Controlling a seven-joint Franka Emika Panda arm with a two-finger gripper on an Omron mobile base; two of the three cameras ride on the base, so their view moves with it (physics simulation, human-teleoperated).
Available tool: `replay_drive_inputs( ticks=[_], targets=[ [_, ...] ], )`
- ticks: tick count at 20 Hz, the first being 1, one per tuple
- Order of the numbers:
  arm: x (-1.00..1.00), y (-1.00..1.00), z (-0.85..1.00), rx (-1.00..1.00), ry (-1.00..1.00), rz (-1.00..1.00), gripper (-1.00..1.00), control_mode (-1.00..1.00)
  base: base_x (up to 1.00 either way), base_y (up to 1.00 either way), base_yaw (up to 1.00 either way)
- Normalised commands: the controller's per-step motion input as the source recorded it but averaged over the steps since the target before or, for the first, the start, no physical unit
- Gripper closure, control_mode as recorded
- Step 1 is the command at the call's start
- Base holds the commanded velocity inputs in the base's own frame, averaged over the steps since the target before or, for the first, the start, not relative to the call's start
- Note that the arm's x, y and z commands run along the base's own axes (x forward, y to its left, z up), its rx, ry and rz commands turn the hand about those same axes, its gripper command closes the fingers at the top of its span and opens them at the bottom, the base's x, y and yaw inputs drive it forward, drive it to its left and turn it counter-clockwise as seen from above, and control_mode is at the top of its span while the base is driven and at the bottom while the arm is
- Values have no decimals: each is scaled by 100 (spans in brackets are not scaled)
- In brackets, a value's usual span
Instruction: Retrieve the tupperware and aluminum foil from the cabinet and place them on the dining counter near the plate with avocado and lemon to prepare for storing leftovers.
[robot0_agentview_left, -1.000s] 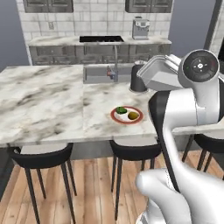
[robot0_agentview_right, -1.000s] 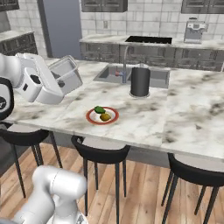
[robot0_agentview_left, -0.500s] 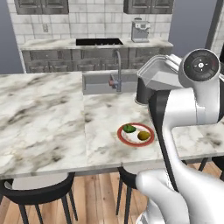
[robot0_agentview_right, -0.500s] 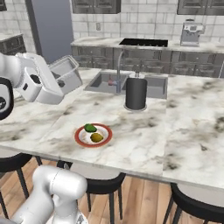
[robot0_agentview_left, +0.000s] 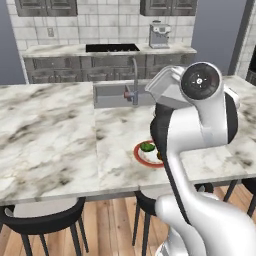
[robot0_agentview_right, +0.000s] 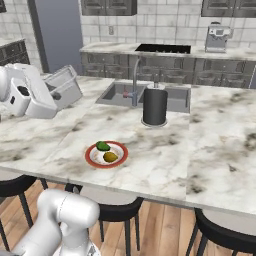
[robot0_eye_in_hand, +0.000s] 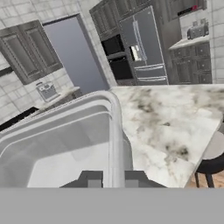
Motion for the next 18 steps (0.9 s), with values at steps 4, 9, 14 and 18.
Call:
replay_drive_inputs(
  ticks=[4,9,14,18],
  targets=[
    [0,88,-30,-7,3,-2,100,-100,0,0,0],
    [30,87,-78,1,2,-14,100,-100,0,0,0],
    [83,29,-100,25,4,-7,100,-100,0,0,0],
    [92,0,-86,39,5,-3,100,-100,0,0,0]
  ],
)
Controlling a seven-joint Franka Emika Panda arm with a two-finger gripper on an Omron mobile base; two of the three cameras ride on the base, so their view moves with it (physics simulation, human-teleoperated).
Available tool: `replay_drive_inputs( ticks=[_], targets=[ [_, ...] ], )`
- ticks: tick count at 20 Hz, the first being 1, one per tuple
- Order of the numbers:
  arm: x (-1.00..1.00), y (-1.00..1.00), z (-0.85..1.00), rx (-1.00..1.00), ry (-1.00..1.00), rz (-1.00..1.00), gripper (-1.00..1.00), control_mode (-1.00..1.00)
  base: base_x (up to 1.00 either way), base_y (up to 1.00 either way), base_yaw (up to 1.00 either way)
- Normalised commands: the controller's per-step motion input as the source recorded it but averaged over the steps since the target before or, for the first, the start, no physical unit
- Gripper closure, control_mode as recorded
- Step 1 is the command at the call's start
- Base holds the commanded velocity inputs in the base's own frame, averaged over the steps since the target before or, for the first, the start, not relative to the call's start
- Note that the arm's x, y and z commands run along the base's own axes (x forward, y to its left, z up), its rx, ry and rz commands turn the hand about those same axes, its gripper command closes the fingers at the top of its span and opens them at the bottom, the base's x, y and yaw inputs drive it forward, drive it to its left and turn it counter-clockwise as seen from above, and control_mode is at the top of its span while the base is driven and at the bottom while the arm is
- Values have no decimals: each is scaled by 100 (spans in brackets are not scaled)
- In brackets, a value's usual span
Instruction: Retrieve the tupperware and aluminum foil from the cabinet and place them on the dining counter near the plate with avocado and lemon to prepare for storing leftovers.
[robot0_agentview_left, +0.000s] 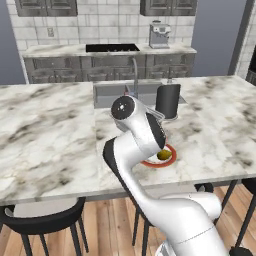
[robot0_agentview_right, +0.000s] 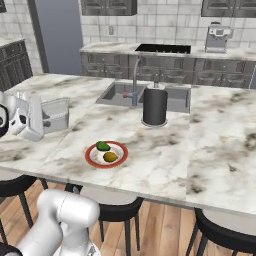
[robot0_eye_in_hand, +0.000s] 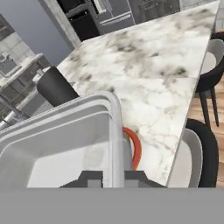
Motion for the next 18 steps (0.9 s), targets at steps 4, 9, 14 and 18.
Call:
replay_drive_inputs(
  ticks=[4,9,14,18],
  targets=[
    [64,22,-61,20,2,-2,100,-100,0,0,0],
    [7,37,-51,-1,2,-1,100,-100,0,0,0],
    [14,39,-50,-9,20,0,100,-100,0,0,0],
    [35,13,-45,-8,24,0,100,-100,0,0,0]
  ],
)
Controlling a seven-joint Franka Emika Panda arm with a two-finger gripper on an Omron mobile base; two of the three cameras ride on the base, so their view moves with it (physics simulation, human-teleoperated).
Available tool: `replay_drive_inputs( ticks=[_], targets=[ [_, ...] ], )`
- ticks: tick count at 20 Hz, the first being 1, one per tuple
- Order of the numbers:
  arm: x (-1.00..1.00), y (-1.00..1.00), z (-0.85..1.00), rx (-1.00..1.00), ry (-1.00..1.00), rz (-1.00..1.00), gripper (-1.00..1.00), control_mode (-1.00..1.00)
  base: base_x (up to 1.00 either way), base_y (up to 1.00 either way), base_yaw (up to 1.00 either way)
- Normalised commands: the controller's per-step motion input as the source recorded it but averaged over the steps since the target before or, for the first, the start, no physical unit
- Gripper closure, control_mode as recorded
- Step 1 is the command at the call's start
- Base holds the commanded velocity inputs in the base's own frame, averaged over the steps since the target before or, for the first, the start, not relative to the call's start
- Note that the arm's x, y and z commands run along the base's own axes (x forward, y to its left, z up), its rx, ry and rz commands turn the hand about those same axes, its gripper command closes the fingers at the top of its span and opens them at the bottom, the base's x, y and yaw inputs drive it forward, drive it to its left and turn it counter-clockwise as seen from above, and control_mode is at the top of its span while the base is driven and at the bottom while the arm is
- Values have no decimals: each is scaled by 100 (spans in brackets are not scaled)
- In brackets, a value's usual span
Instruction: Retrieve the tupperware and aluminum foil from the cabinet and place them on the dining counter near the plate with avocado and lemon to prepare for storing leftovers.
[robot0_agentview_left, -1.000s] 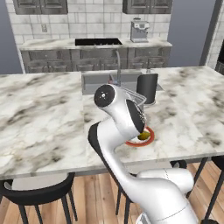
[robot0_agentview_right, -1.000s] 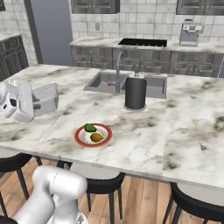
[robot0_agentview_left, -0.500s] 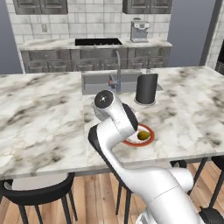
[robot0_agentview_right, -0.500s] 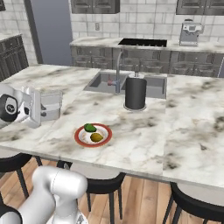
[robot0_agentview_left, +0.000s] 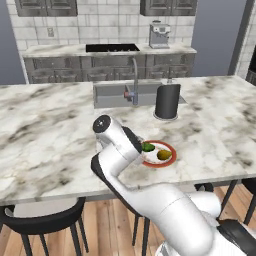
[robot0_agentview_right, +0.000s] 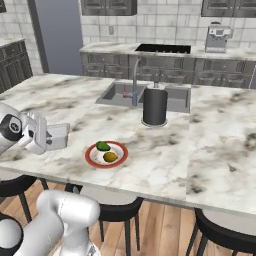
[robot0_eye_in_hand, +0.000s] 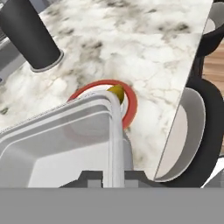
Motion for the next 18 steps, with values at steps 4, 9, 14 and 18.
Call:
replay_drive_inputs(
  ticks=[4,9,14,18],
  targets=[
    [38,3,-50,-7,19,0,100,-100,0,0,0],
    [39,2,-61,-7,12,0,100,-100,0,0,0],
    [41,0,-61,-3,5,0,100,-100,0,0,0],
    [43,0,-57,-2,1,0,100,-100,0,0,0]
  ],
)
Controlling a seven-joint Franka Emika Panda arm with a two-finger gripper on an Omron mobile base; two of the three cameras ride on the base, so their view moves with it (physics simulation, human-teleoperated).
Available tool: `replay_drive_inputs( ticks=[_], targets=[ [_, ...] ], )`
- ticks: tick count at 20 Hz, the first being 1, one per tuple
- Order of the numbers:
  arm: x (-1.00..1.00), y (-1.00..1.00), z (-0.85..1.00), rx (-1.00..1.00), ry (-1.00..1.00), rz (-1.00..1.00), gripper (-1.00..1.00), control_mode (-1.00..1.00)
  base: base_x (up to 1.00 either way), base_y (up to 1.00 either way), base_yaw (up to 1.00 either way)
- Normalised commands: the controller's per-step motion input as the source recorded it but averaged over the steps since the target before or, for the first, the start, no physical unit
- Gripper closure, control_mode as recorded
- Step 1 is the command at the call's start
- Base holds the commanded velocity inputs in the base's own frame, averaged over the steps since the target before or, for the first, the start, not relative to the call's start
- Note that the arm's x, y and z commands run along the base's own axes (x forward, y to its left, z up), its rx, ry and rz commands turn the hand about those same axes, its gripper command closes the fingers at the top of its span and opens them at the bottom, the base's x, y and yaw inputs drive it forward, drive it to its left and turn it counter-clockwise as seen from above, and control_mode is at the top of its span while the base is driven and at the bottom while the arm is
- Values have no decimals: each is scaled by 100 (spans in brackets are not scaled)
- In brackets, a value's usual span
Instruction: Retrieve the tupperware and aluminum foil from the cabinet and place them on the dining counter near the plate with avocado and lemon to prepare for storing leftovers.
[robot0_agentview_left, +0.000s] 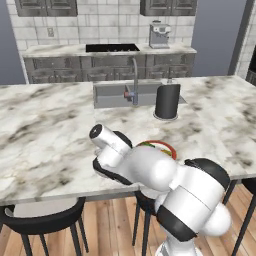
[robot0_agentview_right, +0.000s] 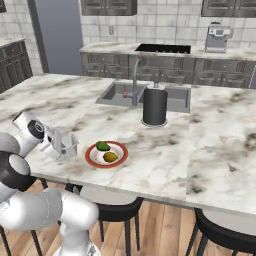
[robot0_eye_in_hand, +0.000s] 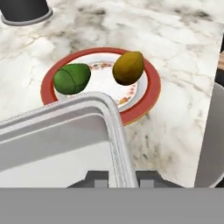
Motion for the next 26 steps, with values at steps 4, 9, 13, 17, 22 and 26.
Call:
replay_drive_inputs(
  ticks=[4,9,13,17,22,26],
  targets=[
    [38,11,-55,-3,0,0,100,-100,0,0,0],
    [0,20,-17,-3,0,0,-100,-100,0,0,0],
    [-37,-20,44,0,0,0,-100,-100,0,0,0],
    [-35,-45,100,5,-1,-1,-100,-100,0,0,0],
    [-33,-65,100,9,-2,0,-100,-100,0,0,0],
    [-49,-91,84,15,-3,0,-100,-100,0,0,0]
  ],
)
